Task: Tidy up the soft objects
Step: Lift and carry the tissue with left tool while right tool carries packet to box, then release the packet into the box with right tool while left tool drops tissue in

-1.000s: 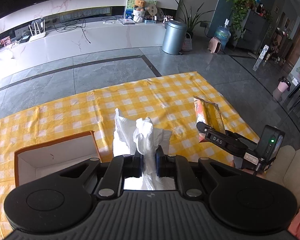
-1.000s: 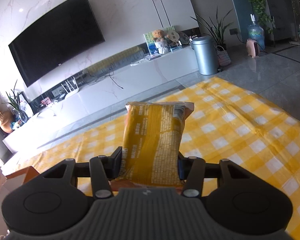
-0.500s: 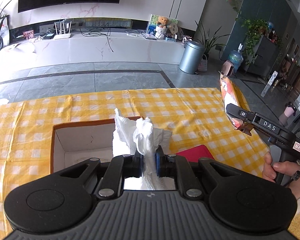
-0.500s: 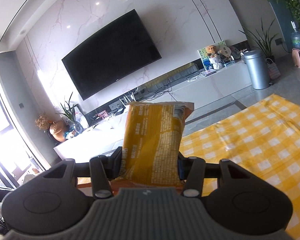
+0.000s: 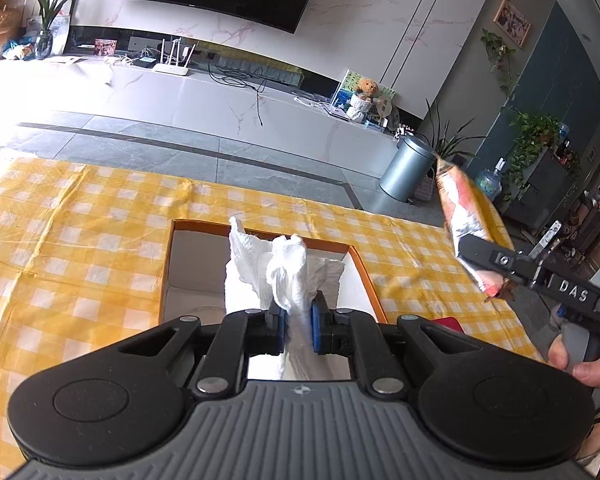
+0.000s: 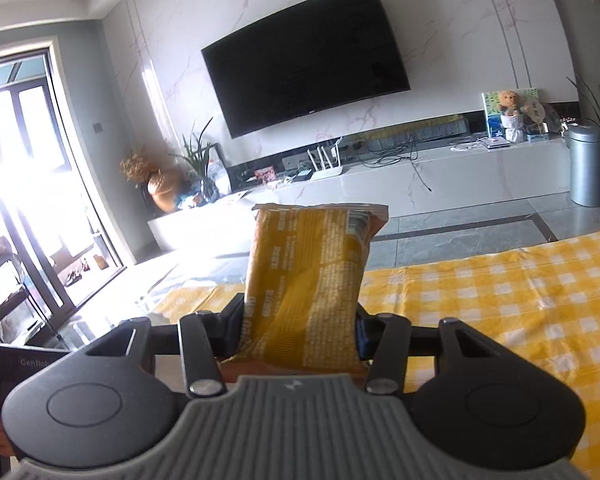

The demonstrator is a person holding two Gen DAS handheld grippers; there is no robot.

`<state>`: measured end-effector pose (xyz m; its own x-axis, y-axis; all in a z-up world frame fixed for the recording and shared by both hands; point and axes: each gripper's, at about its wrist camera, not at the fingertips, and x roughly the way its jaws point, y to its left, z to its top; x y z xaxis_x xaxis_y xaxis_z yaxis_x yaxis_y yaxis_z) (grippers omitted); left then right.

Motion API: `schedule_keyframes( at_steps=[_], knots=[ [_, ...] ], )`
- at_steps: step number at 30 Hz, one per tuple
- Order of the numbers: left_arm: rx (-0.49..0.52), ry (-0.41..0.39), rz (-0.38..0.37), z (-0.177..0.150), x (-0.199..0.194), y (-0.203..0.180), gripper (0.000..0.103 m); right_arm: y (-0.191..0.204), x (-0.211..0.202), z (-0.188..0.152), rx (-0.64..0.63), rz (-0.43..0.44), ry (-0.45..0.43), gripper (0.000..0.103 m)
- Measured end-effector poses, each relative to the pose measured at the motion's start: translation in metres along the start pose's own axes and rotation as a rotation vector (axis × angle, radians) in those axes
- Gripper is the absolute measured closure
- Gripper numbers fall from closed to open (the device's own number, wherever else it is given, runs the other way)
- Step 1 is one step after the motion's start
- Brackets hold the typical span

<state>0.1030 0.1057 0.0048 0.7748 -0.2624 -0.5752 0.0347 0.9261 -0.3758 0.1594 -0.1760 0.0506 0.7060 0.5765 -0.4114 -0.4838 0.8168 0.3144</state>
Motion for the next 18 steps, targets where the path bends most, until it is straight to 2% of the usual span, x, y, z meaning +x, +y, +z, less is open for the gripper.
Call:
schedule_keyframes(
  at_steps=[4, 7, 11, 14, 18],
  knots=[
    [-0.023, -0.045, 0.053, 0.003, -0.011, 0.015, 0.089, 0.028, 0.037, -0.01, -0.1, 0.043, 0.131, 0.053],
    [-0.008, -0.094, 0.12, 0.005, -0.021, 0.02, 0.089, 0.046, 0.077, -0.022, -0.177, 0.051, 0.305, 0.053],
    [-0.025, -0.101, 0.114, 0.006, -0.026, 0.024, 0.089, 0.07, 0.125, -0.031, -0.4, 0.023, 0.436, 0.053],
    [-0.027, -0.105, 0.125, 0.007, -0.025, 0.026, 0.089, 0.073, 0.162, -0.033, -0.521, 0.042, 0.583, 0.053],
    [-0.043, -0.104, 0.124, 0.008, -0.023, 0.029, 0.089, 0.073, 0.197, -0.041, -0.69, 0.044, 0.716, 0.053]
  ],
)
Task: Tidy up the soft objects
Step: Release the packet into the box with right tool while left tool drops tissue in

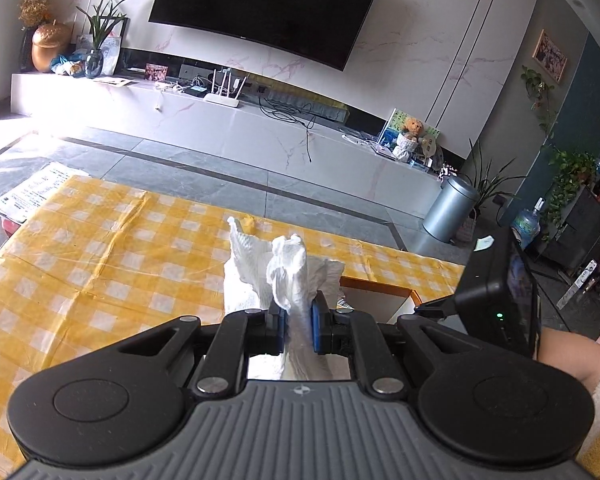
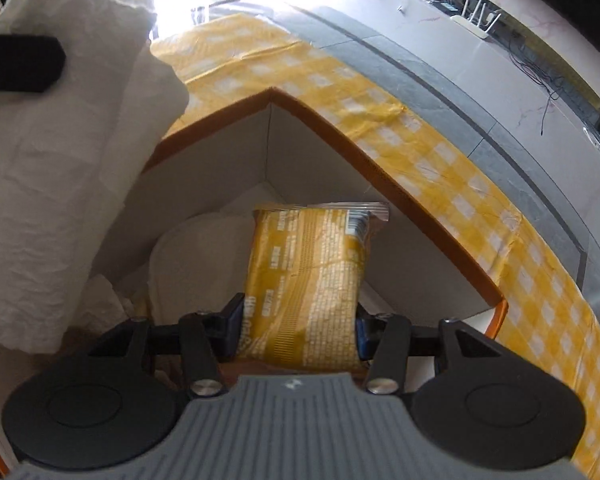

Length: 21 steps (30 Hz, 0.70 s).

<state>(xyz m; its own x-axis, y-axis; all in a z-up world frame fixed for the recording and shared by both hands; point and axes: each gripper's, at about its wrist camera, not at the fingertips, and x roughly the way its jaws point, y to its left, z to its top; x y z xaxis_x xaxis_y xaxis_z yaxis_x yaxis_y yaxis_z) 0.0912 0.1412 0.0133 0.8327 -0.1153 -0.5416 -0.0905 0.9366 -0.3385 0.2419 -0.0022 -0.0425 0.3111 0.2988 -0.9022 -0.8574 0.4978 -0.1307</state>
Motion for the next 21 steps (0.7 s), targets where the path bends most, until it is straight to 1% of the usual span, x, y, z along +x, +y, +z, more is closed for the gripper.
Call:
schedule_keyframes(
  at_steps=[2, 4, 5, 6, 8, 10, 12, 13, 14, 16, 18, 21],
  knots=[
    [0.003, 0.005, 0.004, -0.001, 0.002, 0.0, 0.089, -0.001, 0.01, 0.007, -0.109, 0.003, 0.055, 0.053],
    [0.01, 0.007, 0.018, -0.002, 0.004, 0.0, 0.089, -0.001, 0.021, 0.011, -0.203, 0.031, 0.118, 0.053],
    [0.012, 0.007, 0.025, -0.003, 0.004, 0.0, 0.089, -0.001, 0.025, 0.011, -0.248, 0.042, 0.134, 0.053],
    [0.012, 0.008, 0.029, -0.003, 0.005, -0.001, 0.089, -0.001, 0.027, 0.011, -0.288, 0.045, 0.136, 0.053],
    [0.011, 0.01, 0.032, -0.002, 0.007, 0.0, 0.089, 0.002, 0.03, 0.009, -0.384, 0.045, 0.109, 0.052],
    [0.015, 0.015, 0.036, -0.003, 0.008, -0.001, 0.089, 0.002, 0.035, 0.007, -0.442, 0.022, 0.095, 0.051],
    [0.017, 0.02, 0.04, -0.004, 0.009, -0.002, 0.089, 0.001, 0.04, 0.003, -0.449, -0.041, 0.078, 0.035],
    [0.018, 0.022, 0.042, -0.004, 0.01, -0.002, 0.089, -0.001, 0.043, 0.001, -0.444, -0.1, 0.059, 0.013],
    [0.019, 0.024, 0.043, -0.005, 0.011, -0.003, 0.089, -0.004, 0.041, -0.002, -0.426, -0.1, 0.038, 0.01],
    [0.018, 0.026, 0.045, -0.005, 0.011, -0.003, 0.089, -0.008, 0.032, -0.006, -0.373, -0.085, -0.014, 0.009],
    [0.02, 0.023, 0.043, -0.004, 0.011, -0.004, 0.089, -0.011, 0.02, -0.011, -0.338, -0.103, -0.077, 0.007],
    [0.043, 0.026, 0.03, -0.005, 0.014, -0.006, 0.089, -0.012, -0.003, -0.022, -0.281, -0.192, -0.187, 0.007]
  ],
)
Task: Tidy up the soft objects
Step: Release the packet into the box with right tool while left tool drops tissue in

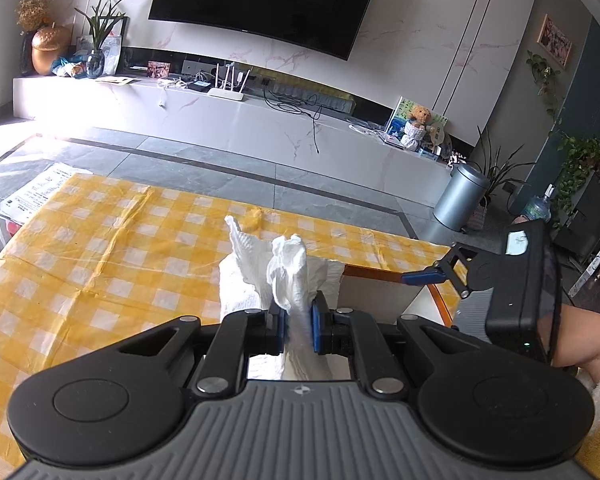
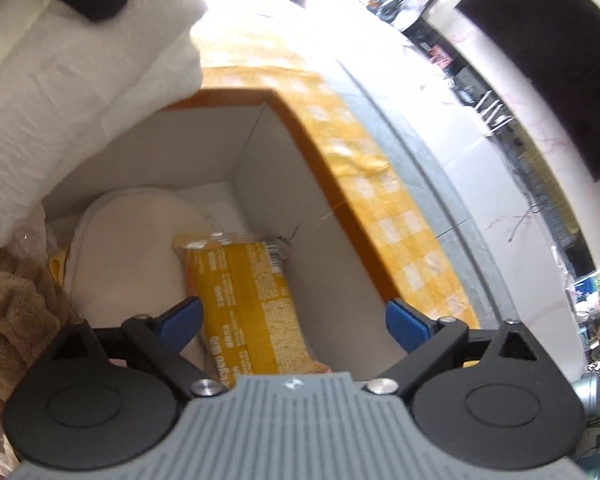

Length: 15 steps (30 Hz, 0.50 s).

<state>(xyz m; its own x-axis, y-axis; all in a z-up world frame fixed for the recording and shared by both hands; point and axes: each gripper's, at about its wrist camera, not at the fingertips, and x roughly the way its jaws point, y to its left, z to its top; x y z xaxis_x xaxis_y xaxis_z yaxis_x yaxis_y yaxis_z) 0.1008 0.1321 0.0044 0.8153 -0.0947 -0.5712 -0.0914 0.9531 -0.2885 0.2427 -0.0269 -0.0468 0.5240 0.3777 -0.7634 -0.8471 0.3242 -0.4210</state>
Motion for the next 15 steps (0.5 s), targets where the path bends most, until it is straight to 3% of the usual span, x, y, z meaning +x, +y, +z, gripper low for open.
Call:
schedule_keyframes(
  at_steps=[2, 7, 11, 15],
  knots=[
    [0.033, 0.02, -0.007, -0.001, 0.008, -0.005, 0.089, -0.002, -0.021, -0.008, 0.065, -0.059, -0.065, 0.006],
    [0.135, 0.077, 0.064, -0.006, 0.037, -0.025, 0.089, 0.002, -0.061, -0.031, 0.229, -0.164, -0.166, 0.006],
    [0.244, 0.1, 0.191, -0.02, 0.059, -0.04, 0.089, 0.004, -0.081, -0.049, 0.368, -0.16, -0.207, 0.005],
    [0.337, 0.121, 0.278, -0.034, 0.074, -0.054, 0.089, 0.018, -0.085, -0.054, 0.411, -0.106, -0.214, 0.004]
  ],
)
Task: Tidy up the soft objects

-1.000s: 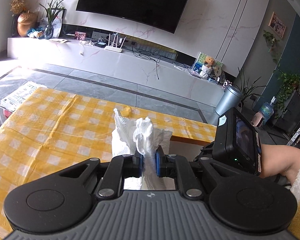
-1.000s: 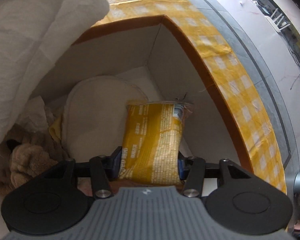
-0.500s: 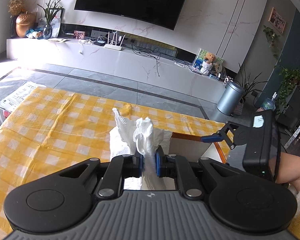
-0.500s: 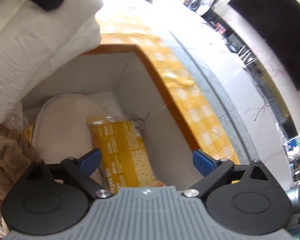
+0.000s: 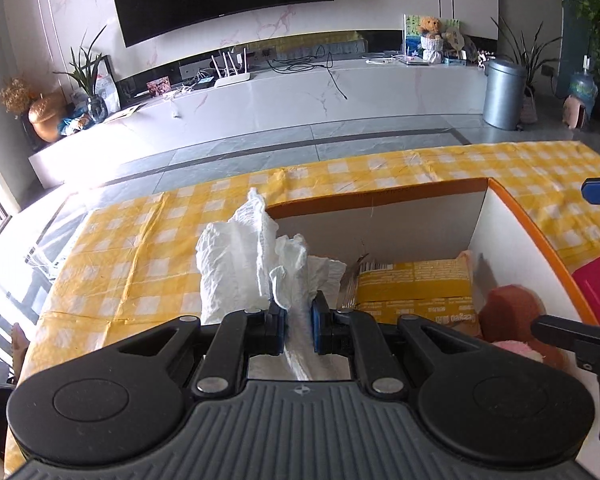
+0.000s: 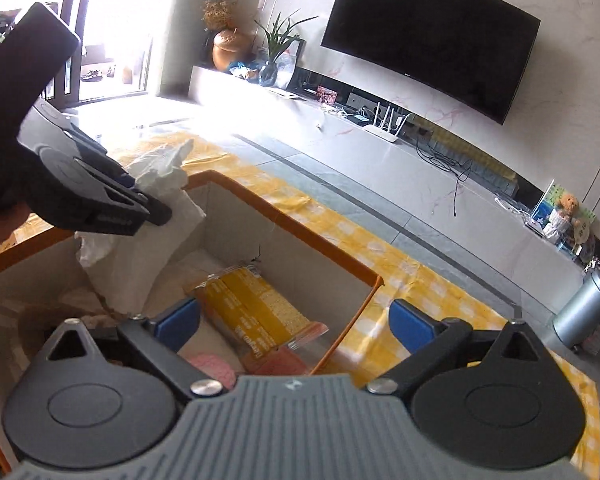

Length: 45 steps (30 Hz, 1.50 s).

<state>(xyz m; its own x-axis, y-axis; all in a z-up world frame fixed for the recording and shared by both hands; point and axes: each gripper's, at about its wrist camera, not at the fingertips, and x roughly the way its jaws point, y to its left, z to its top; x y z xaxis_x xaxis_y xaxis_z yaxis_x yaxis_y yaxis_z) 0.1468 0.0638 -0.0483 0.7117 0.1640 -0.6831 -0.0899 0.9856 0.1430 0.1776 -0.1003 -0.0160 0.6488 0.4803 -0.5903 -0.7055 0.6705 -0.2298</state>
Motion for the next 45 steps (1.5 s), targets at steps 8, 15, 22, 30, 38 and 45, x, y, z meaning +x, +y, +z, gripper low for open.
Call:
schedule_keyframes(
  at_steps=[8, 15, 22, 30, 38, 45],
  knots=[
    [0.008, 0.044, 0.06, -0.005, 0.011, -0.009, 0.078, 0.0, 0.002, -0.009, 0.088, -0.01, 0.035, 0.004],
    [-0.05, 0.021, -0.03, -0.001, -0.002, -0.006, 0.036, -0.012, -0.014, -0.016, 0.177, -0.044, 0.055, 0.004],
    [-0.133, -0.171, -0.051, 0.002, -0.058, -0.002, 0.014, -0.013, -0.046, -0.01, 0.264, -0.092, -0.013, 0.004],
    [-0.184, -0.35, -0.117, -0.001, -0.126, -0.003, 0.009, 0.003, -0.099, -0.017, 0.392, -0.225, -0.118, 0.003],
    [-0.096, -0.426, -0.01, -0.016, -0.149, -0.038, 0.009, 0.023, -0.136, -0.031, 0.453, -0.287, -0.192, 0.003],
    [-0.105, -0.425, 0.016, -0.02, -0.144, -0.059, 0.009, 0.028, -0.139, -0.037, 0.446, -0.331, -0.192, 0.003]
  ],
)
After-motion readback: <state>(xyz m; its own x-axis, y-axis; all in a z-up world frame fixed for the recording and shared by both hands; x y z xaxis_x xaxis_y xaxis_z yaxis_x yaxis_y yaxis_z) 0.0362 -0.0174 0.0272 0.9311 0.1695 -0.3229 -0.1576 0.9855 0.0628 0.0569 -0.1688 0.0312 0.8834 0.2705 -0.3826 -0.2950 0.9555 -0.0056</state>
